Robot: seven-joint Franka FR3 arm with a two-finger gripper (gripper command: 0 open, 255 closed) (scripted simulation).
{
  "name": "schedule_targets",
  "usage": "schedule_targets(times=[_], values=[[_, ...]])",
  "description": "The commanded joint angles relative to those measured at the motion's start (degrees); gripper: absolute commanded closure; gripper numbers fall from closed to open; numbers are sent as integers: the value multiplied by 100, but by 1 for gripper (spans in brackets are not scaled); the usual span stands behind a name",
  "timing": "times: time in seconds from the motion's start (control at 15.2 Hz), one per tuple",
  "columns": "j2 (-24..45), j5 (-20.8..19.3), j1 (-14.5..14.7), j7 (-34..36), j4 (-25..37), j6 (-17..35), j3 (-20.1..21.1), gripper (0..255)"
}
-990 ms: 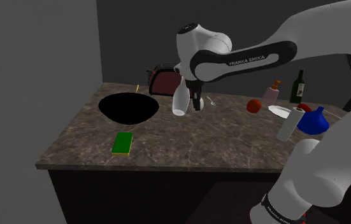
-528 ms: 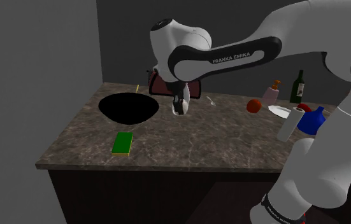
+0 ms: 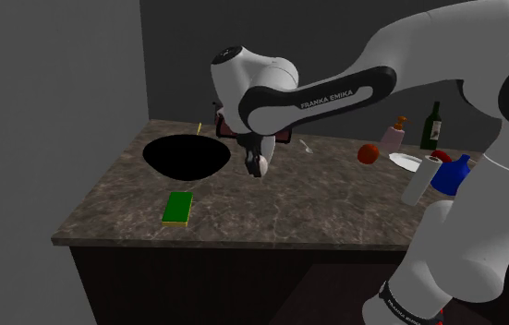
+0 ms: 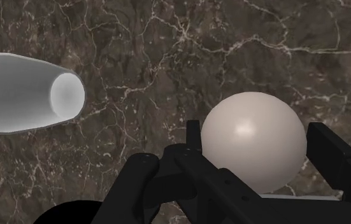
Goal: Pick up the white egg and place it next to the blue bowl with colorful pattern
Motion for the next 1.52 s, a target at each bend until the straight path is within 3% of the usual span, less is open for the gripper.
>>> schedule_targets(times=[0.0, 1.45], values=[[45, -23, -6, 52, -98, 136, -6, 255], [769, -392, -36, 741, -884, 1484, -52, 255]])
